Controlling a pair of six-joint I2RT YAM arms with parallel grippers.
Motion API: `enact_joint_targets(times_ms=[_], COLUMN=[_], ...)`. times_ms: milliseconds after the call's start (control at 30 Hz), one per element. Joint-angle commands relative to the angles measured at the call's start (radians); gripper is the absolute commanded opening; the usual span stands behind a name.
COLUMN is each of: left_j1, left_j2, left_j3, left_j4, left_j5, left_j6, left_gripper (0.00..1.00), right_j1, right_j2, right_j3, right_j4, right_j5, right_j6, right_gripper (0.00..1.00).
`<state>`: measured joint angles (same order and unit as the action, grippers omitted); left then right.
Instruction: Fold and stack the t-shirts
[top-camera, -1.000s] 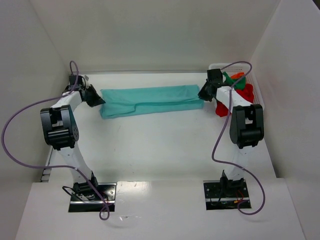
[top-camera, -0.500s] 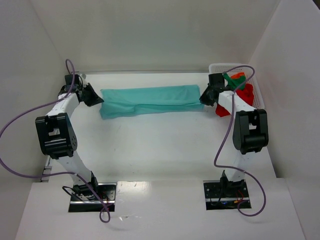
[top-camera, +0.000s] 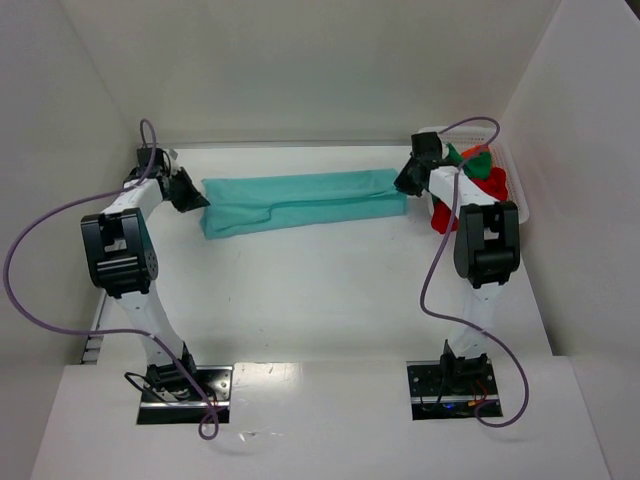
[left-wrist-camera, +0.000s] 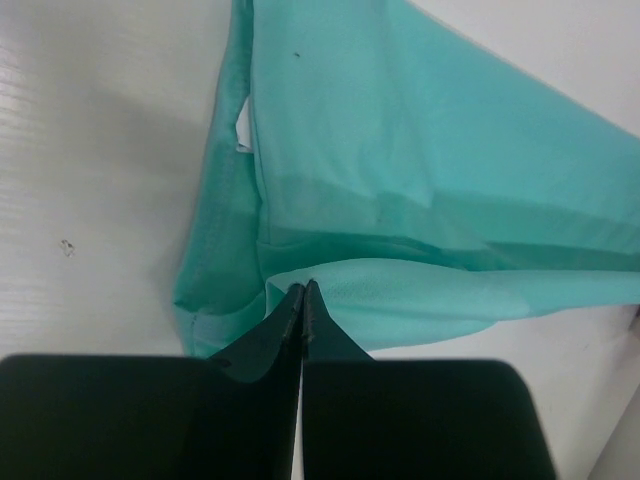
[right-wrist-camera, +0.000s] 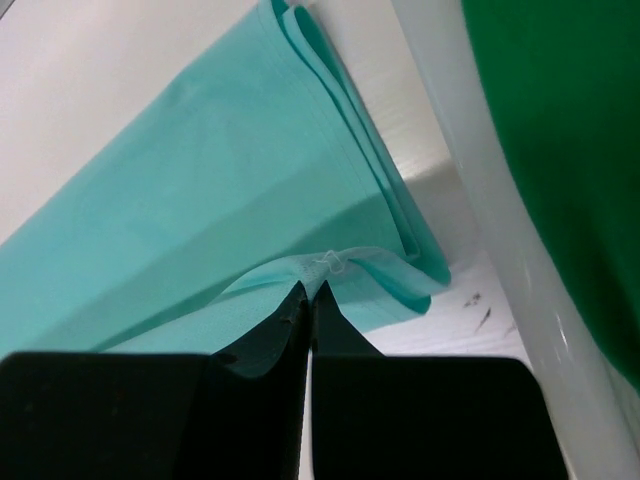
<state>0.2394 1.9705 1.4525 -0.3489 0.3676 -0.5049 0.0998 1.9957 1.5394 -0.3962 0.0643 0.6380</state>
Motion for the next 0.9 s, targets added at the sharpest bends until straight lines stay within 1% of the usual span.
enact_joint_targets(times_ms=[0, 100, 133, 333, 400, 433, 633, 700, 867], left_j1=[0.017, 0.017, 0.017, 0.017, 0.017, 0.008, 0.008, 0.008, 0.008], left_j2=[0.031, 0.057, 0.070, 0.102, 0.111, 0.111, 0.102, 0.079, 0.047], left_j3=[0.072, 0.085, 0.095, 0.143, 0.155, 0.166, 0.166, 0.166, 0.143], left_j4=[-0.013, -0.013, -0.013, -0.022, -0.022, -0.022, -0.022, -0.022, -0.031], left_j5=[-0.007, -0.007, -0.007, -0.007, -0.007, -0.007, 0.002, 0.013, 0.013], left_j6=[0.048, 0.057, 0.057, 0.057, 0.066, 0.066, 0.075, 0.075, 0.086], left_gripper=[0.00, 0.00, 0.02, 0.02, 0.02, 0.00, 0.00, 0.00, 0.00], right_j1=[-0.018, -0.018, -0.018, -0.018, -0.018, -0.018, -0.018, -0.018, -0.018], right_j2=[0.060, 0.106, 0.115, 0.140, 0.120, 0.108, -0.020, -0.053, -0.097], right_j3=[0.088, 0.122, 0.145, 0.165, 0.156, 0.131, 0.036, 0.027, -0.056], right_j4=[-0.010, -0.010, -0.019, -0.039, -0.039, -0.039, -0.030, -0.030, -0.030], right_j5=[0.045, 0.026, 0.026, 0.017, 0.017, 0.017, 0.037, 0.037, 0.037], right_j6=[-0.015, -0.015, -0.015, -0.015, -0.015, -0.015, -0.006, -0.006, 0.014], right_gripper=[0.01, 0.01, 0.01, 0.00, 0.00, 0.00, 0.00, 0.00, 0.00])
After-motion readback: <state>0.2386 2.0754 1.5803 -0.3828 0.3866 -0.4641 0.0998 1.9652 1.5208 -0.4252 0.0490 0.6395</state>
